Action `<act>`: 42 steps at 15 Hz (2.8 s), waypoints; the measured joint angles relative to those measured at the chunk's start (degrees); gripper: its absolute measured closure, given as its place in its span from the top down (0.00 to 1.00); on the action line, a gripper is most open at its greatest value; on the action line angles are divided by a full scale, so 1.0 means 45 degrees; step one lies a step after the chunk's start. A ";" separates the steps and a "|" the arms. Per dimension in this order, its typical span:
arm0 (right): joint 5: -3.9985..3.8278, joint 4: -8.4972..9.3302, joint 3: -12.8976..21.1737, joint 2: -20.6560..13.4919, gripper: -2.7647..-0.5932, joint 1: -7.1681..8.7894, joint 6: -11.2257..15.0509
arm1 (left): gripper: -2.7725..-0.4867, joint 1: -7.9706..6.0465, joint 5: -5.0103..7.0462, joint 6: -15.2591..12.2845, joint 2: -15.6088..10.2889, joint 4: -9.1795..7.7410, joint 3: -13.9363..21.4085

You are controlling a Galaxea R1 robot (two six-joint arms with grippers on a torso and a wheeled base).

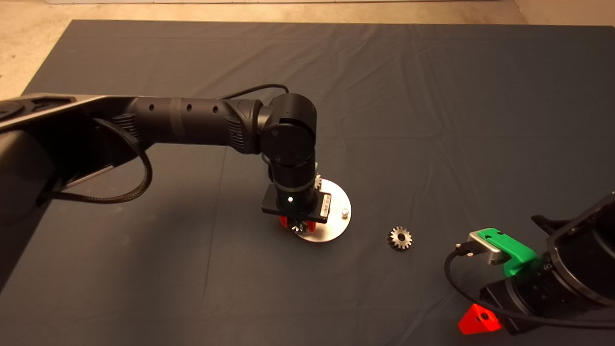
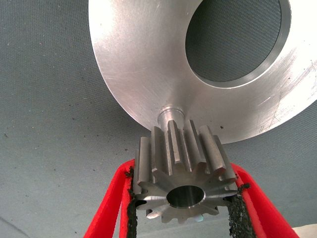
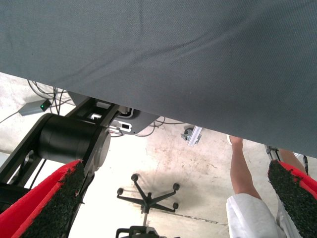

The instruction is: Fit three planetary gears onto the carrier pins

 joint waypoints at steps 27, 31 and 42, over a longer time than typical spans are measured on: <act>-0.0005 0.0000 0.0000 0.0000 1.00 0.0000 0.0000 | 0.22 0.0000 -0.0079 0.0024 -0.0079 0.0062 -0.0022; 0.0005 0.0000 0.0000 0.0000 1.00 0.0005 -0.0005 | 0.27 0.0000 -0.0073 0.0018 -0.0116 0.0062 0.0008; -0.0005 0.0000 0.0000 0.0000 1.00 0.0000 -0.0011 | 0.50 -0.1852 -0.0073 -0.0171 -0.2602 -0.0439 0.1975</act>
